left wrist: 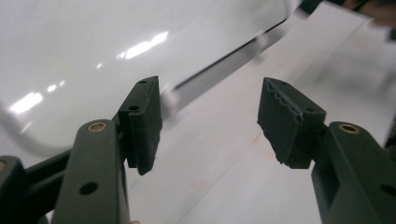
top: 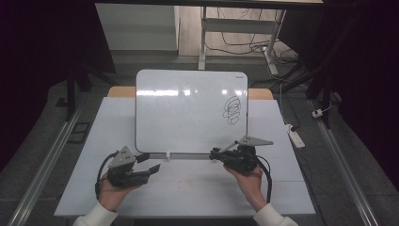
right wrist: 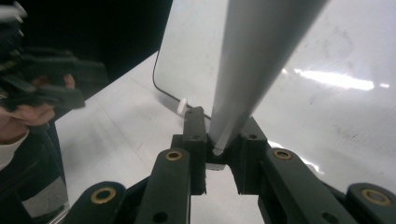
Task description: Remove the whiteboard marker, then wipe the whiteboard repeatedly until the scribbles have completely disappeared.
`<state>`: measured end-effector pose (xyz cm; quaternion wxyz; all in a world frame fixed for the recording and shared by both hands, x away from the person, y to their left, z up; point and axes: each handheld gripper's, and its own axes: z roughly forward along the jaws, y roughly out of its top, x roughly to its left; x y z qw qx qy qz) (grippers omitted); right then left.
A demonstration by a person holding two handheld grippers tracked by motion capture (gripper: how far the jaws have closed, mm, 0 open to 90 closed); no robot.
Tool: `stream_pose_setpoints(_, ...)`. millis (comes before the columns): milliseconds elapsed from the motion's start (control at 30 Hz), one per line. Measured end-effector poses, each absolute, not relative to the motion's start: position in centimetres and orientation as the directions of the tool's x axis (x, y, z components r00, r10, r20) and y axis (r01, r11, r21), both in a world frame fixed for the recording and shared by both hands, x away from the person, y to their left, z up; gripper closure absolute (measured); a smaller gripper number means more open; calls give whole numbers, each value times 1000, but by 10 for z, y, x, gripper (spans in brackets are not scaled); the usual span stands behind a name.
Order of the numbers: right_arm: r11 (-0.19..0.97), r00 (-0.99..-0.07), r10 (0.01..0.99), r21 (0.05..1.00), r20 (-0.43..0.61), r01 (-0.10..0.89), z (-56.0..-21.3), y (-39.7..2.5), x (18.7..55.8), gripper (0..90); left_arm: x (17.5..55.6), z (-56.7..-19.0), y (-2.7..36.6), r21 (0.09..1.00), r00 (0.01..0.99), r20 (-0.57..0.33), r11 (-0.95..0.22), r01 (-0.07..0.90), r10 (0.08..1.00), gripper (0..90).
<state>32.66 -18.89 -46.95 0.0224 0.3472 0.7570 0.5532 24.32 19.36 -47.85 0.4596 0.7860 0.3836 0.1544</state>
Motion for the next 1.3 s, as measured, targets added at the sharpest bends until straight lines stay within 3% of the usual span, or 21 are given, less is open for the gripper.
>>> stream_pose_setpoints(367, 114, -766, 560, 886, 316, 449, -461, -202, 329, 777, 234, -499, 225, 815, 573, -108, -258, 519, 812, 357)
stream_pose_setpoints(933, 60, -755, 604, 930, 256, 363, -444, -226, 334, 777, 242, -512, 231, 795, 547, -119, -251, 552, 828, 267)
stream_pose_setpoints(1300, -41, -703, 672, 960, 231, 277, -408, -243, 375, 777, 244, -514, 230, 791, 557, -126, -256, 556, 821, 267)
